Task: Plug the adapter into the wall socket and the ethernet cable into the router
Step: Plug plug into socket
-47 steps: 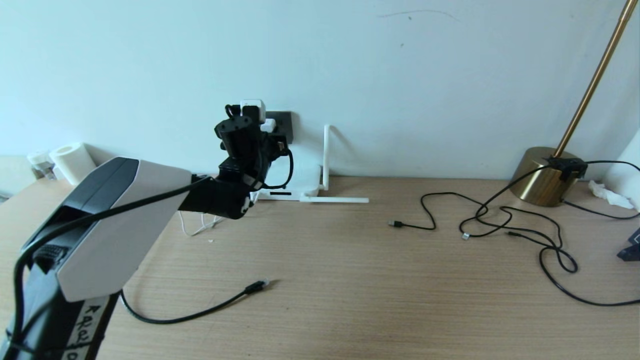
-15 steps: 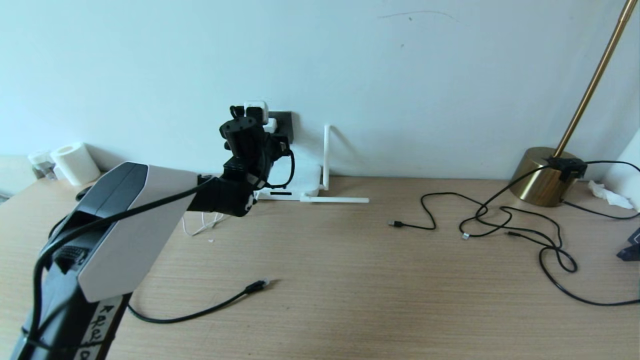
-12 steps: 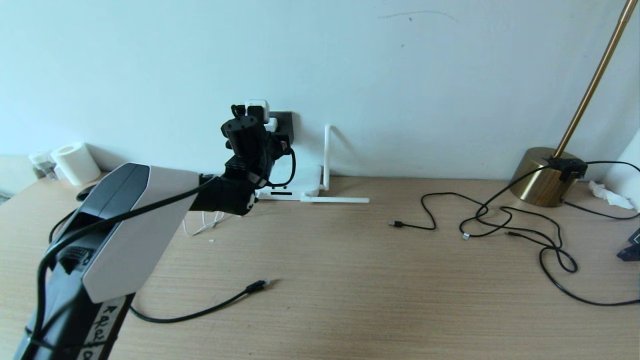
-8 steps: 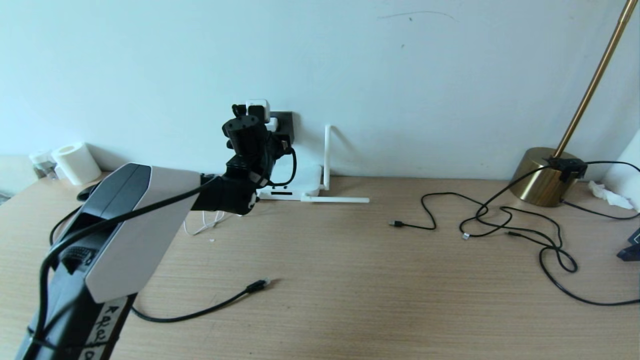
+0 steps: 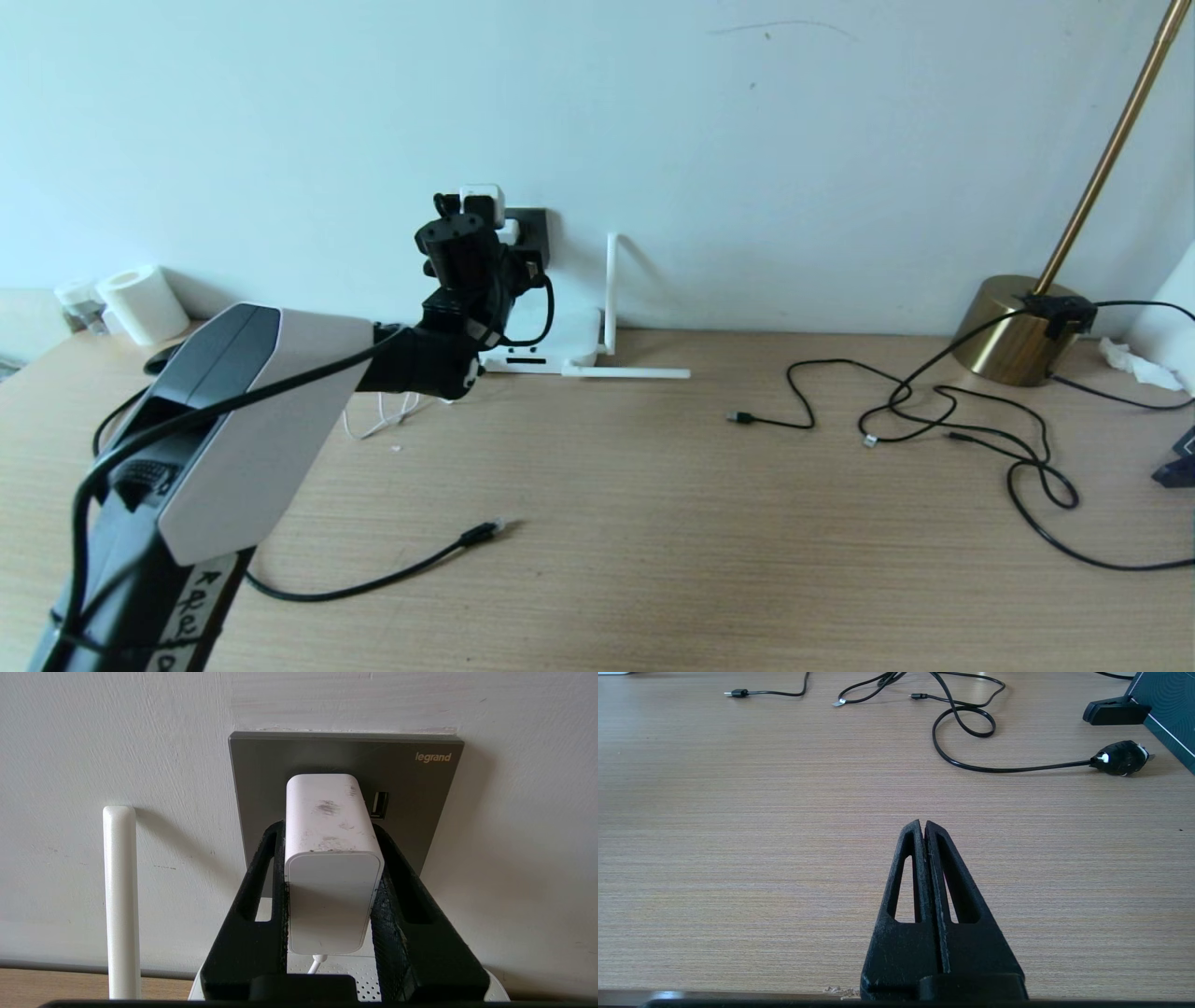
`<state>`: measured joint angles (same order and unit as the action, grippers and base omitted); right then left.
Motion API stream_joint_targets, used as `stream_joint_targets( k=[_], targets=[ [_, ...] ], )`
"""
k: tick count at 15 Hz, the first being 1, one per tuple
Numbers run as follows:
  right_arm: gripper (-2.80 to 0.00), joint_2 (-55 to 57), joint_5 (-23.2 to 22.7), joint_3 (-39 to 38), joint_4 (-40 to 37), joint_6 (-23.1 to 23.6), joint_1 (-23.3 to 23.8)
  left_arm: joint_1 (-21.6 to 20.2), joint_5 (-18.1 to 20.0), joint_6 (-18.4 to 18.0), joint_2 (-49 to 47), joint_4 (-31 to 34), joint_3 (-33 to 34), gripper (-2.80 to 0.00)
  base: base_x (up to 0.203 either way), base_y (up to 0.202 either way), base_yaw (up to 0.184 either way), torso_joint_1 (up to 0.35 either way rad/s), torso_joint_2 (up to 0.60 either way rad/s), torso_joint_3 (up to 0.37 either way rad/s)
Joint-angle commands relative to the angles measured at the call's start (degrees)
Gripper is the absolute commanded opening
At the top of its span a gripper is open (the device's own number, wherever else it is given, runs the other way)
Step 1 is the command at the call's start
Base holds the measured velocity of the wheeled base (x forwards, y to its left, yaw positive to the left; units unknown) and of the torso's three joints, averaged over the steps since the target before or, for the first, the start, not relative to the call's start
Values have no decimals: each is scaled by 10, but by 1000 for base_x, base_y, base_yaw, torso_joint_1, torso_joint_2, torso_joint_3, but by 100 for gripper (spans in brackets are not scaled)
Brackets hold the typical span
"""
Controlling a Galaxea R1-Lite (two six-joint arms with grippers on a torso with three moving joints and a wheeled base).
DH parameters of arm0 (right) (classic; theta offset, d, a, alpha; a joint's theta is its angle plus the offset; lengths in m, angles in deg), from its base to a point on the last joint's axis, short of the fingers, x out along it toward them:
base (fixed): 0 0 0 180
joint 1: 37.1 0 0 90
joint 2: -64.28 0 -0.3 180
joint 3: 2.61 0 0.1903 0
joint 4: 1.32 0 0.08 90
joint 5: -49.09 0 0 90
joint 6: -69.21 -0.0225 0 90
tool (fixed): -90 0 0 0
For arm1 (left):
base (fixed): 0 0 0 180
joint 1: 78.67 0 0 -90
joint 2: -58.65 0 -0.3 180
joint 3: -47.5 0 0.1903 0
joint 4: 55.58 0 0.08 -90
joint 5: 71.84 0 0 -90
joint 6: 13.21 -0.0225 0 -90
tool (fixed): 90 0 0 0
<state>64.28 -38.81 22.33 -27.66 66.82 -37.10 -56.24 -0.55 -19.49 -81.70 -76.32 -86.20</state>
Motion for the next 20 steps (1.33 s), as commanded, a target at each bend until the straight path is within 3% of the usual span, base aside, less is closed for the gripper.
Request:
stream_joint_targets(
  k=[1,20],
  targets=[
    [-280,0,0,0,0,0,0,0,-1,0,-1,-4,0,-280,0,0,0,0,0,0],
    [-280,0,-1,0,0,0,0,-5,5,0,3,13,-1,-280,0,0,0,0,0,0]
  ],
)
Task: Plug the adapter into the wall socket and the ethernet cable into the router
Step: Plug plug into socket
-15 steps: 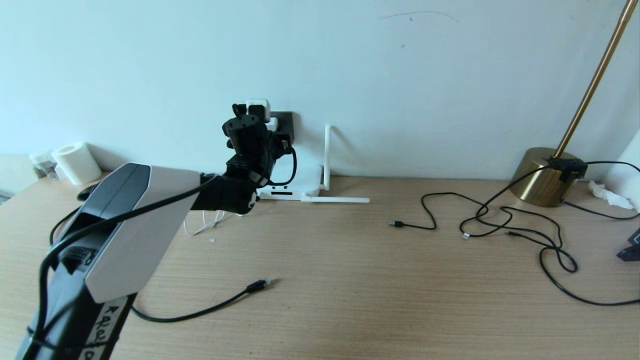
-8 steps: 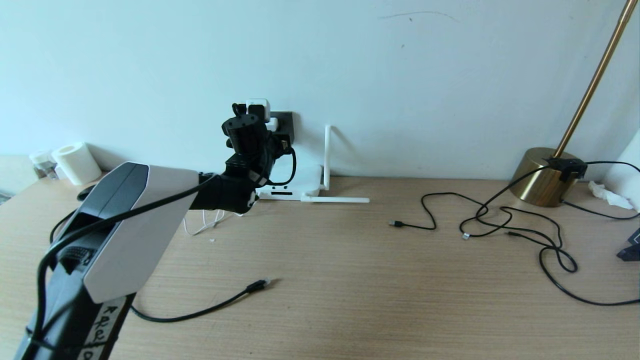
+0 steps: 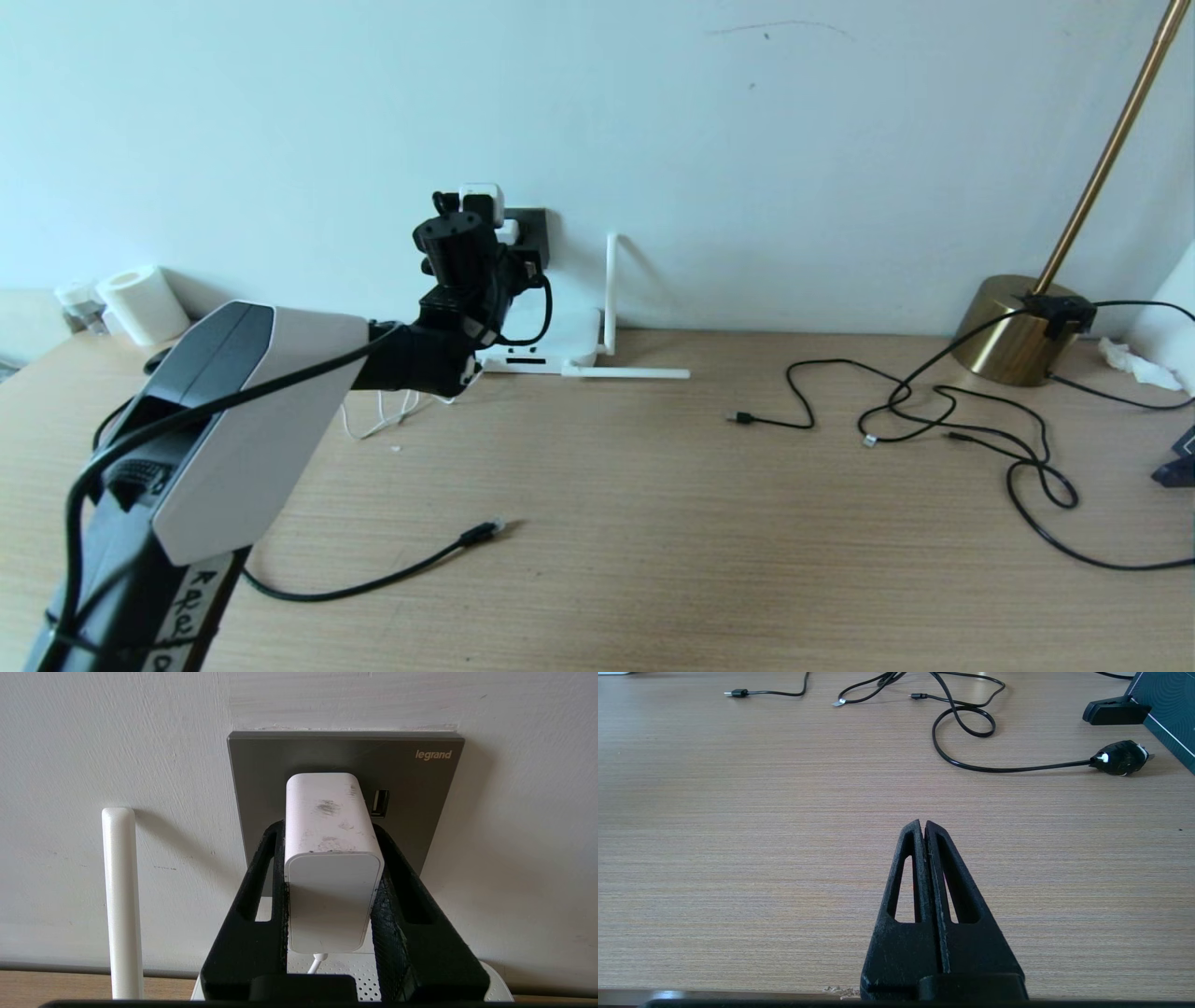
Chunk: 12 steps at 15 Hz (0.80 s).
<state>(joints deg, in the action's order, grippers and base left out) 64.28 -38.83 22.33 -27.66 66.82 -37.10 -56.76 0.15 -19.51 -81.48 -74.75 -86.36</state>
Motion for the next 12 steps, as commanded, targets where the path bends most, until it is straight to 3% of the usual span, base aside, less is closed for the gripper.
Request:
stream_joint_targets(
  k=[1,12],
  targets=[
    [-280,-1,0,0,0,0,0,0,-2,0,2,-4,0,-280,0,0,0,0,0,0],
    [-280,-1,0,0,0,0,0,1,-3,0,12,2,0,-280,0,0,0,0,0,0]
  ],
)
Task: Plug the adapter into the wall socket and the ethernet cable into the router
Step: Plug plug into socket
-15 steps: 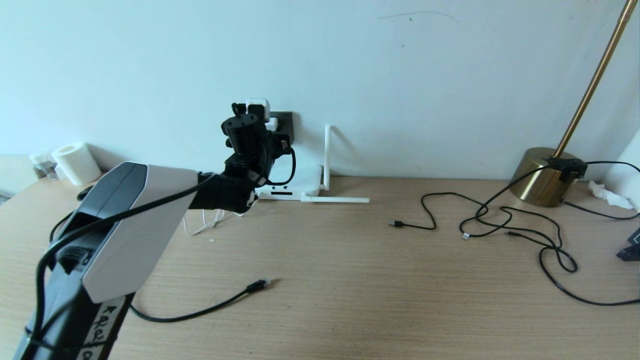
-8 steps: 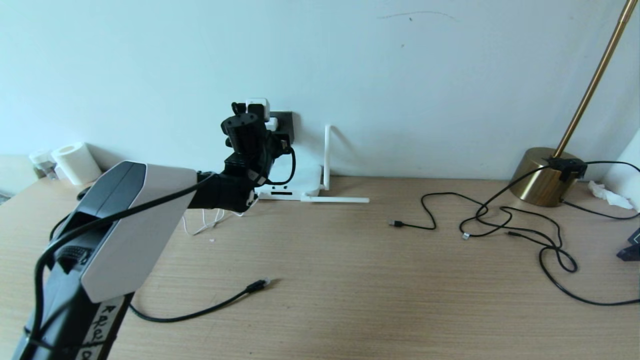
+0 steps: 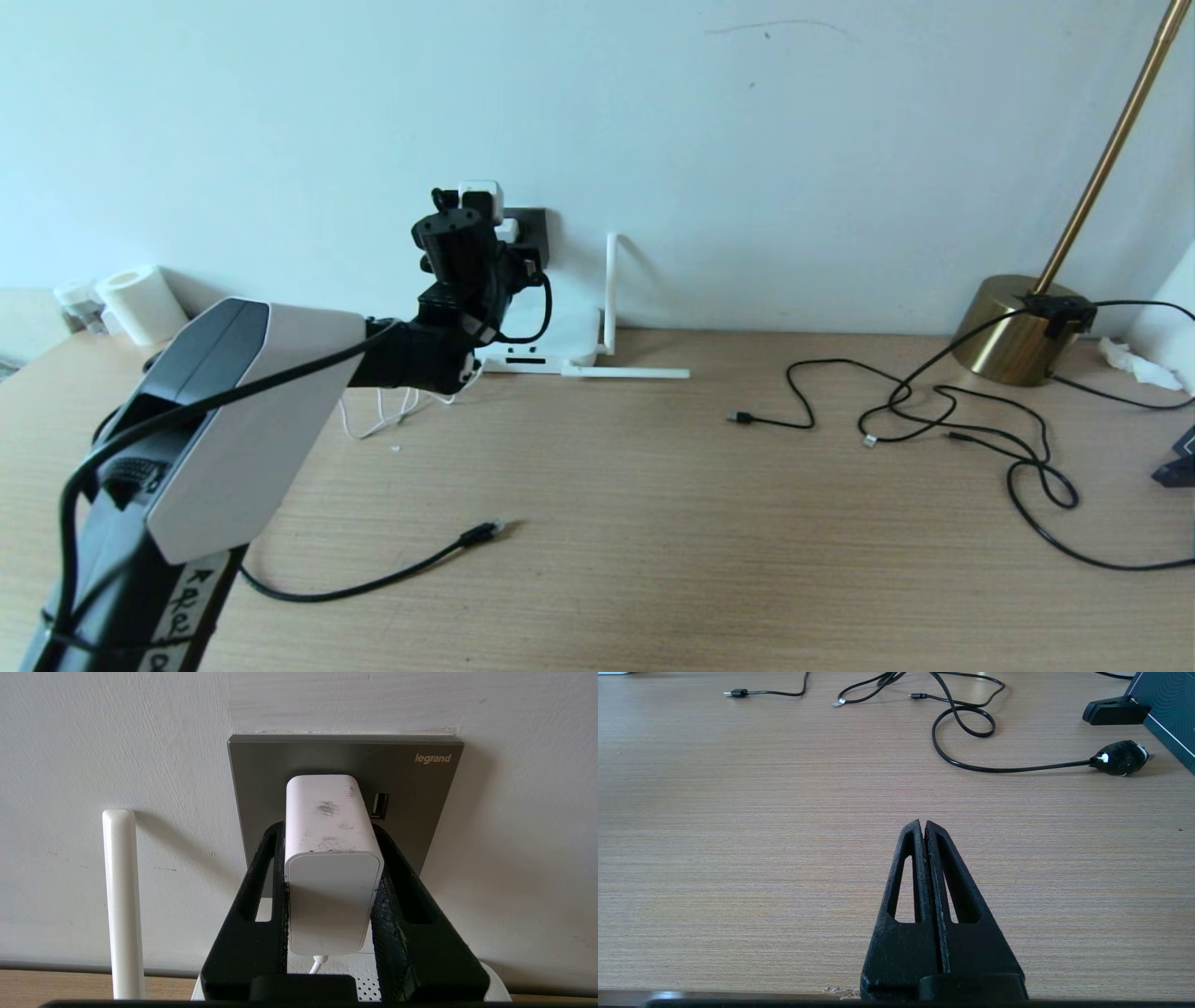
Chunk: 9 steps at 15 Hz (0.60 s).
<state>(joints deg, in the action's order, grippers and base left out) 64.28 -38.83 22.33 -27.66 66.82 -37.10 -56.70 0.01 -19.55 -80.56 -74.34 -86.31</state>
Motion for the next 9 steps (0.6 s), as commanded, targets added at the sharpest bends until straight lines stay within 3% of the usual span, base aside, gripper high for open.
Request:
stream_joint_targets(
  k=[1,9],
  targets=[
    [-280,-1,0,0,0,0,0,0,-1,0,1,-1,0,-280,0,0,0,0,0,0],
    [-280,0,0,0,0,0,0,-1,0,0,-4,0,0,-280,0,0,0,0,0,0]
  ],
)
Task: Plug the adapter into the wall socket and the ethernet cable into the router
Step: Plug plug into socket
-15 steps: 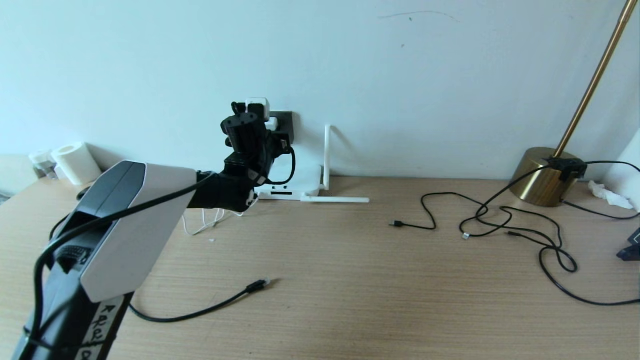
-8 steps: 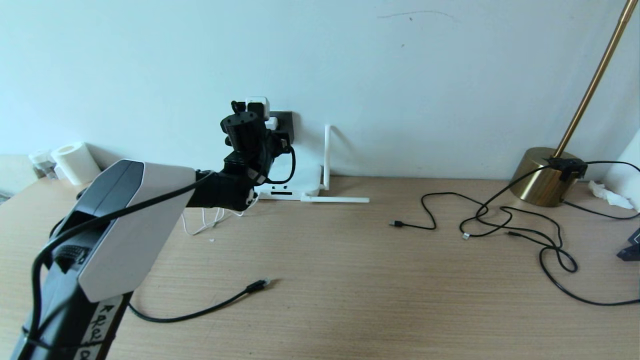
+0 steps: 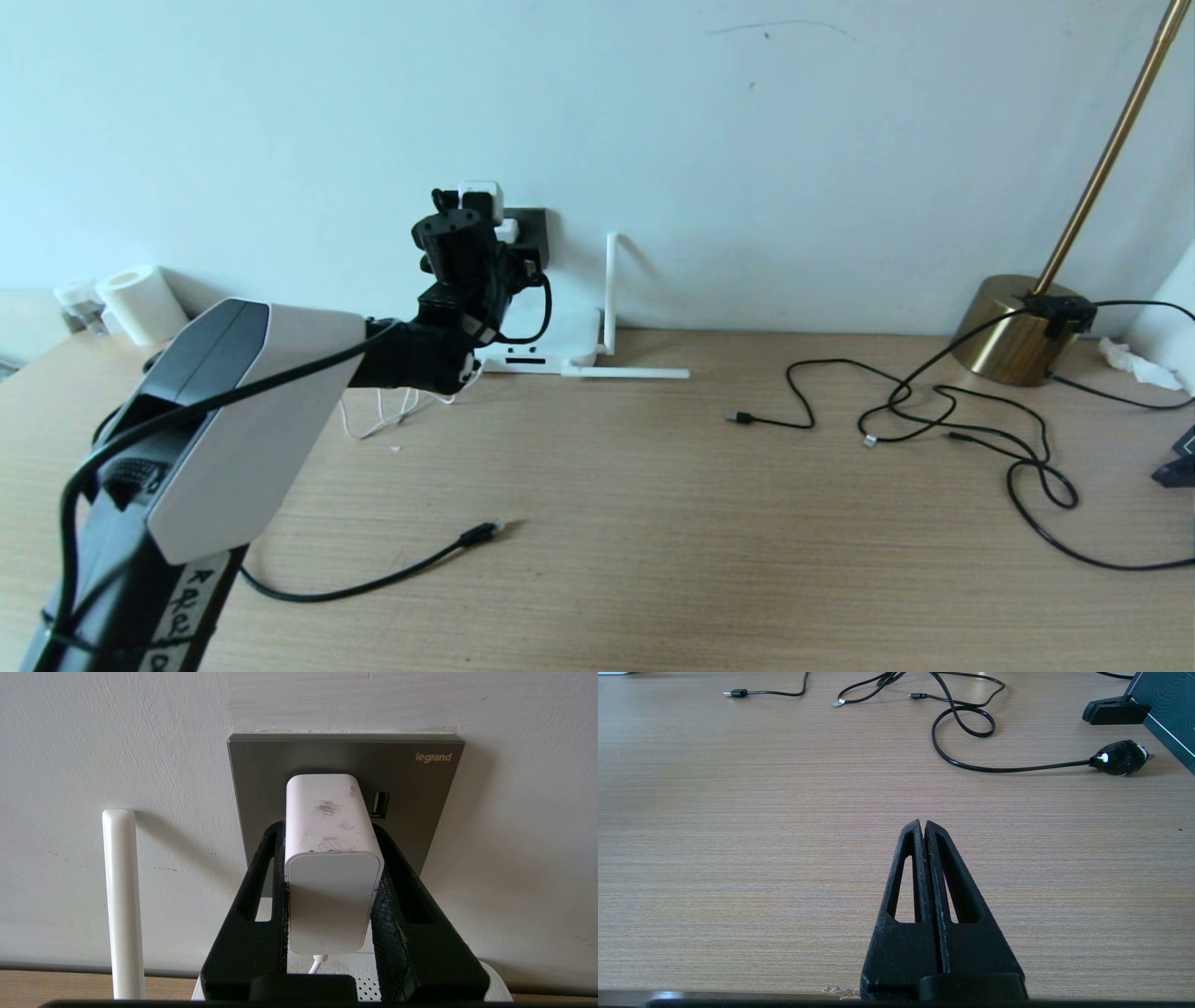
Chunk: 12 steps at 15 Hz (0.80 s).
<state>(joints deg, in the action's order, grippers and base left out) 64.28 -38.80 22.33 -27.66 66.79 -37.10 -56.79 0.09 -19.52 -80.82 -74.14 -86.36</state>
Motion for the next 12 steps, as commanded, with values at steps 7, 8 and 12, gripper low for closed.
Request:
stream_joint_targets(
  k=[7,8,12],
  targets=[
    [-280,0,0,0,0,0,0,0,-1,0,-1,-7,0,0,0,0,0,0,0,0],
    [-280,-1,0,0,0,0,0,0,-1,0,-1,-7,0,0,0,0,0,0,0,0],
    [-280,0,-1,0,0,0,0,0,-5,1,5,-10,5,0,0,0,0,0,0,0]
  ],
)
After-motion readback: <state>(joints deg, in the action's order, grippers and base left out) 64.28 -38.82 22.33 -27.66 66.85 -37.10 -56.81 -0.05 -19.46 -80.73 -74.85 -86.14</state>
